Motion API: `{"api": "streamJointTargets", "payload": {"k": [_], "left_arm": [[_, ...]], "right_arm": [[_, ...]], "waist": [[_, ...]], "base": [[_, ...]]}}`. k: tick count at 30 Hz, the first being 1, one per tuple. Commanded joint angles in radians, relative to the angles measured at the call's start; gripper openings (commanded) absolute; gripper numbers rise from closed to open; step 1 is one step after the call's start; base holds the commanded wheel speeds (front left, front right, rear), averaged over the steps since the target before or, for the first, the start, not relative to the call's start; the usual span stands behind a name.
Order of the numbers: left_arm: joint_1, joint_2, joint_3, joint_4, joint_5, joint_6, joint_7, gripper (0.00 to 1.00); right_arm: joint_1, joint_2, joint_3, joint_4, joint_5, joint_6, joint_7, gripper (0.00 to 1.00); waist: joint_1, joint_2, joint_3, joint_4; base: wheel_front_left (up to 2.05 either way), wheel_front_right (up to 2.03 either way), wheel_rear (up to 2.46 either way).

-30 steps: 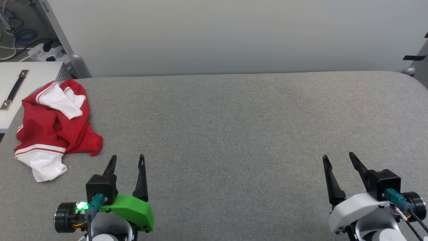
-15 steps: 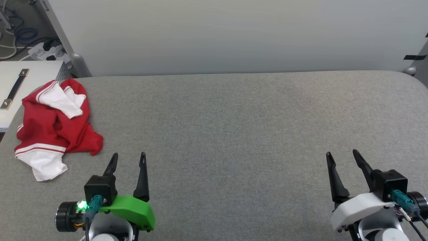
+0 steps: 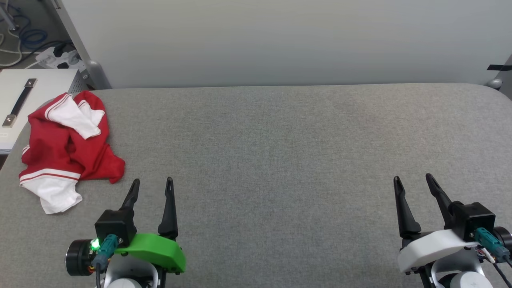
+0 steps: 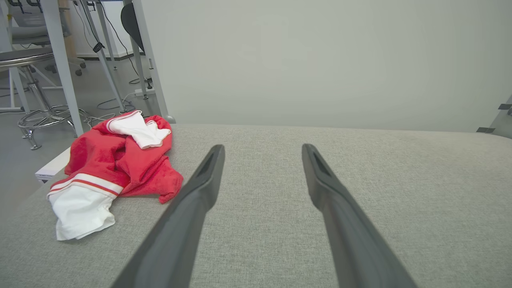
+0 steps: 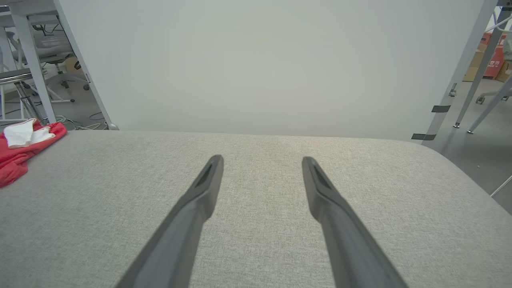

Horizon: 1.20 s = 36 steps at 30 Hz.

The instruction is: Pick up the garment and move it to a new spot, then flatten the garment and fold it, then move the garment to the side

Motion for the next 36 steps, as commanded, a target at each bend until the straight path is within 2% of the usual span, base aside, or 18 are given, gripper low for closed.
{"api": "streamJointTargets", "payload": {"k": [1, 7, 18, 36], "left_arm": [[-0.007, -0.003, -0.002, 0.009, -0.010, -0.009, -0.010, 1.00], [-0.010, -0.003, -0.017, 0.044, -0.021, -0.015, -0.023, 1.00], [-0.018, -0.004, -0.014, 0.005, -0.044, -0.024, -0.046, 1.00], [-0.024, -0.004, -0.042, 0.070, -0.078, -0.035, -0.083, 1.00]], "right_arm": [[-0.004, 0.001, 0.000, 0.004, -0.003, 0.000, -0.011, 1.00], [-0.005, 0.001, 0.000, 0.026, -0.006, 0.000, -0.023, 1.00], [-0.013, 0.001, -0.004, -0.046, 0.010, -0.001, -0.046, 1.00], [-0.007, 0.001, -0.008, 0.008, 0.020, -0.001, -0.083, 1.00]], "waist": [[0.0000, 0.0000, 0.000, 0.001], [0.0000, 0.0000, 0.001, 0.005], [0.0000, 0.0000, 0.010, 0.012], [0.0000, 0.0000, 0.014, 0.015]], "base": [[0.00, 0.00, 0.00], [0.00, 0.00, 0.00], [0.00, 0.00, 0.00], [0.00, 0.00, 0.00]]}}
